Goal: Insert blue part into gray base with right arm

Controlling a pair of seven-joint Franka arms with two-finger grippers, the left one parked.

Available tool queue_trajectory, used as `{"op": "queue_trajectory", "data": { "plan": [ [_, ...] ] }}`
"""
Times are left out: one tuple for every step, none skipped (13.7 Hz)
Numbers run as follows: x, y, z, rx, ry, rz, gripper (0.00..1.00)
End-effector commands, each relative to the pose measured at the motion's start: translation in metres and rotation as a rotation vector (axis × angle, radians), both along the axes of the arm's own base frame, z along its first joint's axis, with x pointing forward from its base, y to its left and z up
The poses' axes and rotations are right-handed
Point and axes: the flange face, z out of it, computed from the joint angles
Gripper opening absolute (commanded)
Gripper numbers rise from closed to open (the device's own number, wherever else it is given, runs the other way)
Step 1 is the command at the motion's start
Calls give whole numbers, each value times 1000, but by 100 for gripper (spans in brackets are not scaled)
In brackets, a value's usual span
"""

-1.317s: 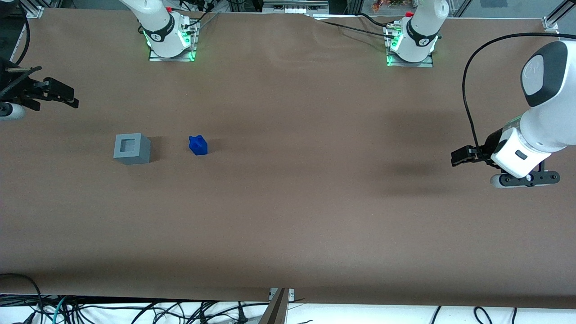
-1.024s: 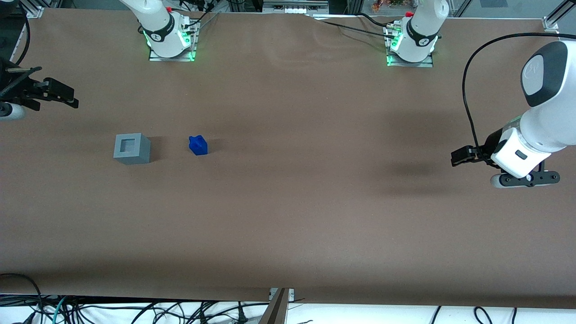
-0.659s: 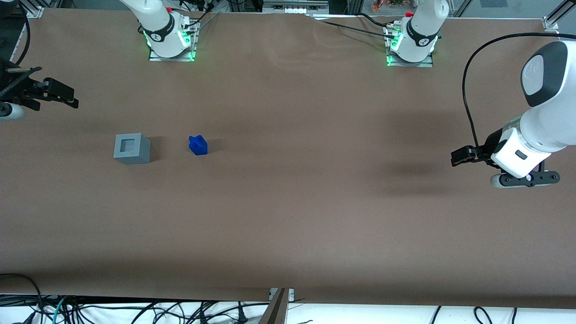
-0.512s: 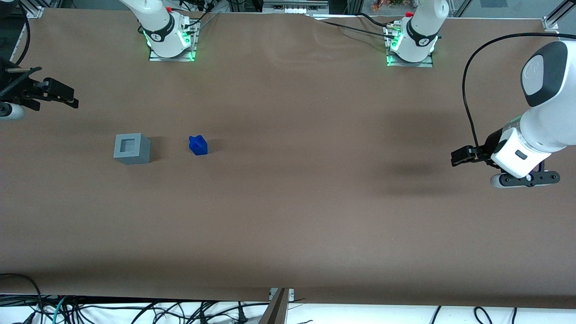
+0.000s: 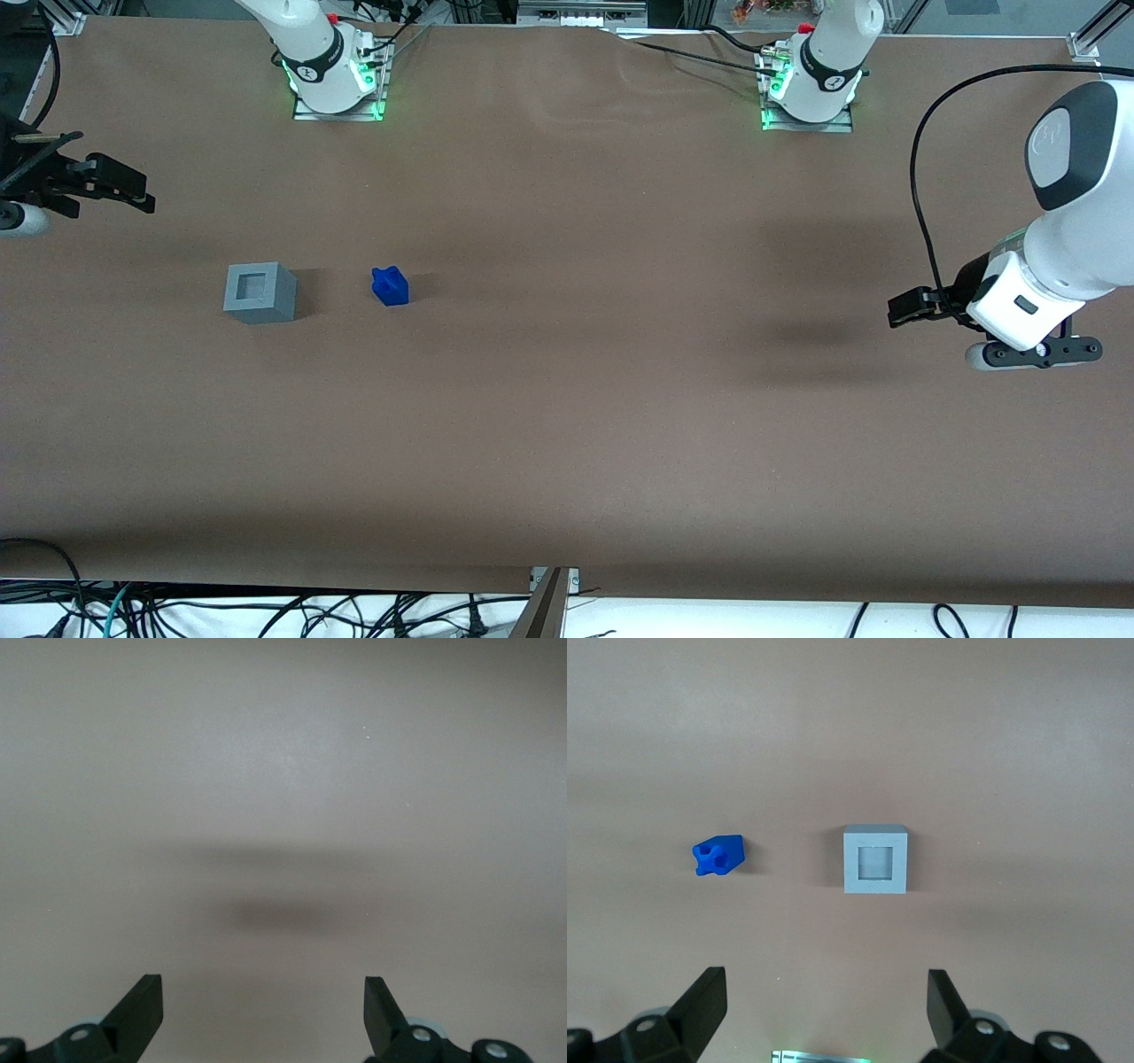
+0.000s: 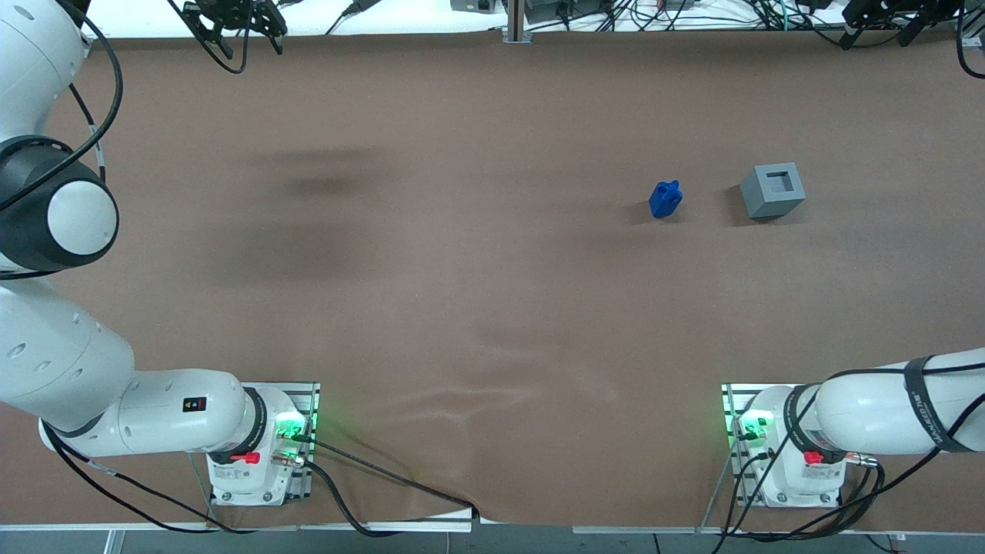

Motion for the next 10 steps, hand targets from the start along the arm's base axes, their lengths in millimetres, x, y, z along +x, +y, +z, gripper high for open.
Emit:
{"op": "queue_trajectory", "data": {
  "plan": [
    [-2, 0, 5, 15, -6, -14, 100],
    [-3, 1, 4, 13, -3, -12, 99],
    [-2, 1, 5, 13, -5, -12, 100],
    [-2, 1, 4, 13, -5, -12, 100],
    [-3, 1, 4, 13, -3, -12, 100],
    [-2, 1, 5, 13, -5, -12, 100],
    [-3, 1, 4, 13, -2, -12, 100],
    [-3, 1, 4, 13, -2, -12, 100],
    [-2, 1, 3, 15, 0, -12, 100],
    [-2, 8, 2, 14, 4, 6, 100]
  ]
}}
